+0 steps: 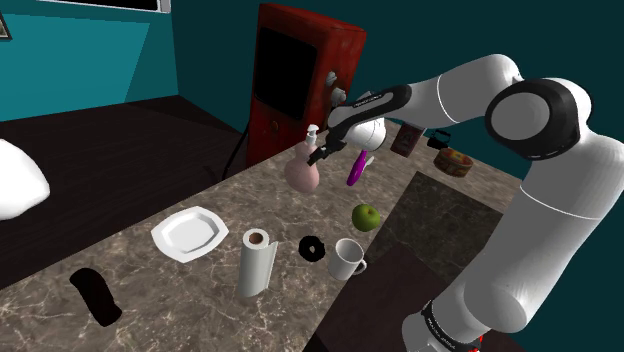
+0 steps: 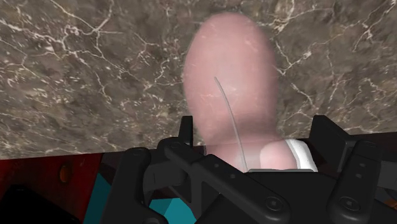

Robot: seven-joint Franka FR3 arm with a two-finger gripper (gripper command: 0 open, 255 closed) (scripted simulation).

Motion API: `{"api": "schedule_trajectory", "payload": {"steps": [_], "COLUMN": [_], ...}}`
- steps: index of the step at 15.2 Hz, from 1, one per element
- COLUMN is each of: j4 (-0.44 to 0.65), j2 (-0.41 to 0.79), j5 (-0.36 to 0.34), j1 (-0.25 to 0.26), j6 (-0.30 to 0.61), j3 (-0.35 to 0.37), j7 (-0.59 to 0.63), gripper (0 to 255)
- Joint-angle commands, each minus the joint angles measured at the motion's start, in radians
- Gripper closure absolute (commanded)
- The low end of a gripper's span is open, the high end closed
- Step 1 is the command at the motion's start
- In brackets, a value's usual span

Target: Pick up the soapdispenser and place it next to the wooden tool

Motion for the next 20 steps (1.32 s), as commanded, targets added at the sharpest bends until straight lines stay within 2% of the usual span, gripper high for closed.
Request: {"api": "schedule_trajectory", "payload": {"steps": [1,4,5,14,20], "j4": [0.0,0.0,0.0,0.0,0.015], "j2": [0.001,0.001,0.001,0.001,-0.053], "j5": [0.001,0.001,0.001,0.001,-0.067], "j1": [0.0,0.0,0.0,0.0,0.012], "j6": [0.001,0.001,0.001,0.001,-0.062], "j3": [0.001,0.001,0.001,0.001,-0.021], "j7": [-0.001,-0.001,-0.001,-0.001,0.062], "gripper": [0,0,255,255,255]}}
